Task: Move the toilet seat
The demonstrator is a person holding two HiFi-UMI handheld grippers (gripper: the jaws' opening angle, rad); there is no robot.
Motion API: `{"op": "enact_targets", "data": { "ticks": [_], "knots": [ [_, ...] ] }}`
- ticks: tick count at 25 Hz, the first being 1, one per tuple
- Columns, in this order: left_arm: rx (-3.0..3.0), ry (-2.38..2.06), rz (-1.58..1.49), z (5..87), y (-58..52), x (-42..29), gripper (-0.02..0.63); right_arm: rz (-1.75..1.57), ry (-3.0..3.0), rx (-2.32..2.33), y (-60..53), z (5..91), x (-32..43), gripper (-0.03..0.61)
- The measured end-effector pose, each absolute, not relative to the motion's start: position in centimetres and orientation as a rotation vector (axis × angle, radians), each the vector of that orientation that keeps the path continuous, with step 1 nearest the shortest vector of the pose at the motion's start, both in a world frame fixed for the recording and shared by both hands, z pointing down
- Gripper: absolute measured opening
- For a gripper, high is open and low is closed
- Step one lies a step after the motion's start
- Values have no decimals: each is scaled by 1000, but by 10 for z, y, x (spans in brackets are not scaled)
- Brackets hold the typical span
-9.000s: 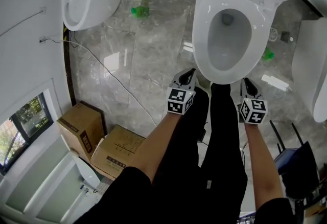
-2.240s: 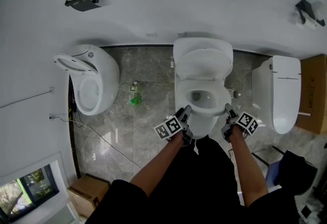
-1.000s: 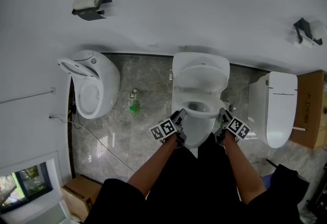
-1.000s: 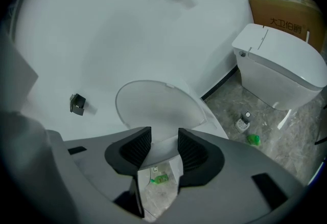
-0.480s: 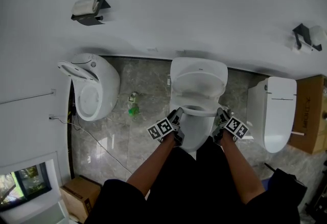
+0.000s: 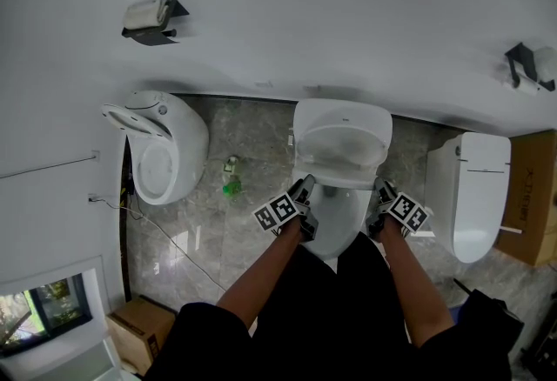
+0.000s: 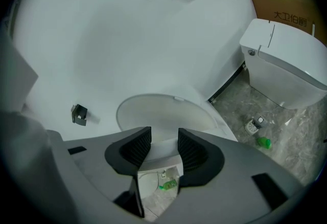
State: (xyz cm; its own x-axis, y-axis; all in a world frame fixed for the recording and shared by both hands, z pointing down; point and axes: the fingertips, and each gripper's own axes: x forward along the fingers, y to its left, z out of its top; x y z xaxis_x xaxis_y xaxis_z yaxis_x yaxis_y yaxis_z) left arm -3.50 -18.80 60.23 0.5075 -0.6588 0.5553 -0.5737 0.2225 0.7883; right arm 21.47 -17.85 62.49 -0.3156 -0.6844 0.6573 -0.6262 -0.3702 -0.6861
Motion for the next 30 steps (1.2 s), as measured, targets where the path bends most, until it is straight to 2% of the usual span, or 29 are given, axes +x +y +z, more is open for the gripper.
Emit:
{"op": "enact_targets", "data": {
  "ticks": [30],
  "knots": [
    [1433,-1189,-119,605,-264,-24,195,-1710,1662,-1793,-253,629,230,175]
  ]
}}
